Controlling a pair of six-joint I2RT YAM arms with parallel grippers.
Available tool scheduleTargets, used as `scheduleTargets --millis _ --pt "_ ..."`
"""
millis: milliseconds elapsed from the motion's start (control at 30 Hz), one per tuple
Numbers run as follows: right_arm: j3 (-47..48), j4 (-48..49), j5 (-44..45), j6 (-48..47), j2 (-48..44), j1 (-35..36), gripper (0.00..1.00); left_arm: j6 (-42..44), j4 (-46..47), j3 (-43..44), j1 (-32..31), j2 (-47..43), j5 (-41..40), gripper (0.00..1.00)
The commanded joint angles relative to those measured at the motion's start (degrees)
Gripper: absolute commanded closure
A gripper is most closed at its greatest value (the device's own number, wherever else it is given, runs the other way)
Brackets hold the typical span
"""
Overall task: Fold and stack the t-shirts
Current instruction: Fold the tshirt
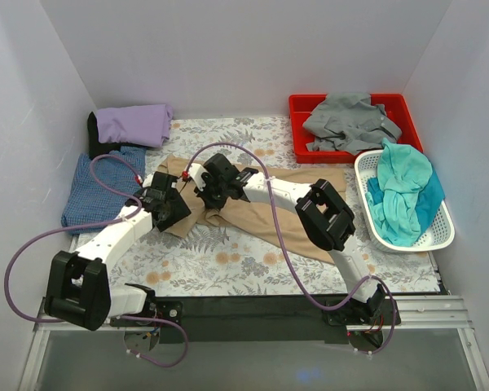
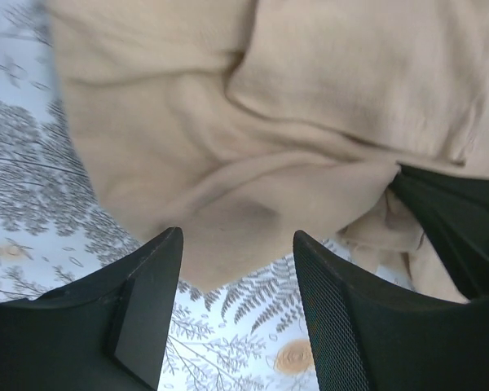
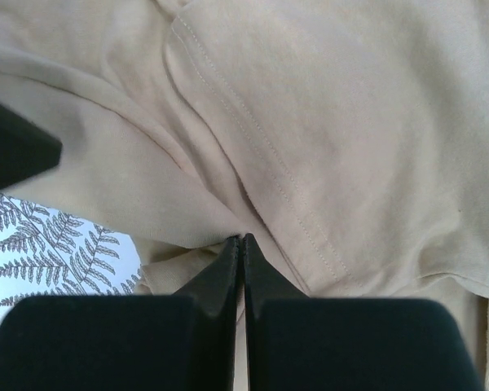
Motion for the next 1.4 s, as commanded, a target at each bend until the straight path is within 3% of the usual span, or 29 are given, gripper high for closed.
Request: scheduleTargets --millis 0,200,533,967,1100,1233,1267,1333,1367 --pt "-1.11 2.19 -0.71 -0.74 -3.64 -0.24 0.99 -1.67 1.48 -1.84 -0.45 -2.63 -8.99 0.45" --pt "-1.90 2.45 -0.89 -0.57 -3.91 -0.33 0.99 -5.10 3.23 -5.44 -4.13 -2.63 -10.04 0.44" --pt "-3.48 2.72 -0.98 -0.74 -4.70 -0.42 0.99 -14.24 2.09 -10.54 -9.50 -10.01 -15.65 0.44" --pt "-4.28 2.72 -0.98 -0.83 -5.22 -0.42 0.99 -20.31 7.53 -13.71 -11.97 -5.80 -22.52 0.49" --pt "-4.54 2.63 -0.71 -0.83 -5.40 -0.42 0.99 -20.14 8.68 -13.71 -11.97 -5.88 -24.53 0.56" --pt "-4.80 2.72 -1.06 -0.74 -5.40 -0.42 0.99 -19.52 10.08 -13.88 -11.97 -6.41 -26.30 0.74" --pt "-4.80 2.72 -0.98 -0.74 -5.31 -0.42 0.99 -19.35 10.44 -13.97 -11.97 -6.76 -26.47 0.86" --pt "-5.07 2.72 -0.89 -0.74 -5.40 -0.33 0.99 -18.91 11.06 -13.97 -11.97 -6.94 -27.00 0.99" --pt "-5.07 2.72 -0.80 -0.74 -5.49 -0.33 0.99 -18.73 11.06 -14.06 -11.97 -7.37 -27.09 1.00"
